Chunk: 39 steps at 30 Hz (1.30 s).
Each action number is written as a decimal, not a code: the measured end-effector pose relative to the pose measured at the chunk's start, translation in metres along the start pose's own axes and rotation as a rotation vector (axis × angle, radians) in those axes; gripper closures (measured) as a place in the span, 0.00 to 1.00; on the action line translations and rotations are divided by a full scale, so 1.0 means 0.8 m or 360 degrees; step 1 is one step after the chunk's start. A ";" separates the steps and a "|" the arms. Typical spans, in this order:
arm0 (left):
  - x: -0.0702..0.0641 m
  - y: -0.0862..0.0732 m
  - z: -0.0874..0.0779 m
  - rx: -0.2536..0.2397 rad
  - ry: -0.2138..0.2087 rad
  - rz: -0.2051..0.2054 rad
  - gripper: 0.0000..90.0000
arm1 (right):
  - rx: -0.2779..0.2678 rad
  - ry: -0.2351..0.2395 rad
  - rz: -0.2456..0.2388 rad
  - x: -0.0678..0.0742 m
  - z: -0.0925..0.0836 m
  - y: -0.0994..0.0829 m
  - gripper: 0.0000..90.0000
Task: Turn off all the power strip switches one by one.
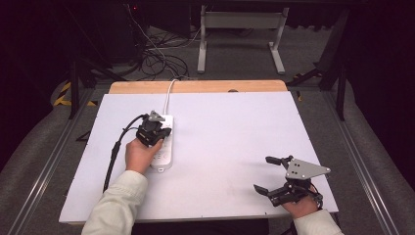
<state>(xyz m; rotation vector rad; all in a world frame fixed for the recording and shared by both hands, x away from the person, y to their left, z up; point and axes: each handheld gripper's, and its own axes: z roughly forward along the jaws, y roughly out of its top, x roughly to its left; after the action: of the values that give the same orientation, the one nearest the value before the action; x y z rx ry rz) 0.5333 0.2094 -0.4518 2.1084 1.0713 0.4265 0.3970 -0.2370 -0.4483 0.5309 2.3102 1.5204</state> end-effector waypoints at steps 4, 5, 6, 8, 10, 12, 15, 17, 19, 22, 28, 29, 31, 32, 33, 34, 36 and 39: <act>0.011 0.003 -0.014 -0.0113 -0.0018 -0.0065 1.00 | 0.0003 0.0001 0.0003 -0.001 0.001 0.000 0.04; 0.012 0.003 -0.015 -0.0117 -0.0014 -0.0055 1.00 | 0.0002 0.0002 0.0006 -0.001 0.000 -0.001 0.04; 0.013 0.002 -0.014 -0.0114 -0.0021 -0.0068 1.00 | 0.0003 0.0001 0.0008 -0.001 0.001 -0.001 0.04; 0.016 0.001 -0.012 -0.0116 -0.0032 -0.0083 1.00 | 0.0004 0.0003 0.0004 -0.001 0.001 -0.001 0.04; 0.019 0.001 -0.010 -0.0125 -0.0027 -0.0090 1.00 | 0.0006 -0.0001 0.0001 0.000 0.000 0.000 0.04; 0.021 0.001 -0.009 -0.0125 -0.0014 -0.0090 1.00 | 0.0005 0.0000 0.0001 0.000 0.000 0.000 0.04; 0.024 0.001 -0.006 -0.0135 0.0004 -0.0122 1.00 | 0.0005 0.0003 0.0005 0.000 0.001 -0.001 0.04; 0.025 0.001 -0.003 -0.0144 0.0041 -0.0122 1.00 | 0.0007 0.0005 0.0005 -0.001 0.001 -0.001 0.04; 0.026 0.003 -0.001 -0.0150 0.0060 -0.0127 1.00 | 0.0006 0.0006 0.0006 -0.001 0.001 -0.001 0.04; 0.027 0.005 0.002 -0.0162 0.0070 -0.0138 1.00 | 0.0007 0.0007 0.0006 -0.001 0.001 -0.001 0.04; 0.029 0.005 0.014 -0.0115 0.0081 -0.0149 1.00 | 0.0008 0.0009 0.0006 -0.001 0.001 -0.001 0.04; 0.030 0.004 0.016 -0.0102 0.0083 -0.0158 1.00 | 0.0008 0.0010 0.0006 -0.001 0.001 -0.001 0.04; 0.033 0.003 0.020 -0.0083 0.0077 -0.0163 1.00 | 0.0010 0.0012 0.0006 -0.001 0.002 -0.001 0.04; 0.034 0.002 0.022 -0.0080 0.0064 -0.0168 1.00 | 0.0010 0.0014 0.0006 -0.001 0.002 -0.001 0.04; 0.035 0.001 0.023 -0.0083 0.0045 -0.0185 1.00 | 0.0011 0.0014 0.0007 -0.001 0.002 -0.001 0.04; 0.036 0.001 0.023 -0.0087 0.0052 -0.0181 1.00 | 0.0011 0.0015 0.0007 -0.001 0.002 -0.001 0.04; 0.038 0.001 0.023 -0.0090 0.0047 -0.0190 1.00 | 0.0011 0.0015 0.0007 -0.001 0.002 -0.001 0.04; 0.039 0.000 0.023 -0.0102 0.0038 -0.0210 1.00 | 0.0011 0.0018 0.0006 -0.001 0.002 -0.001 0.04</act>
<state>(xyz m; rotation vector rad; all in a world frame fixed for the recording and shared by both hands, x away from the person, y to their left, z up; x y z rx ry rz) 0.5628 0.2259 -0.4654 1.9683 1.1871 0.4175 0.3981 -0.2366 -0.4499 0.5306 2.3250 1.5214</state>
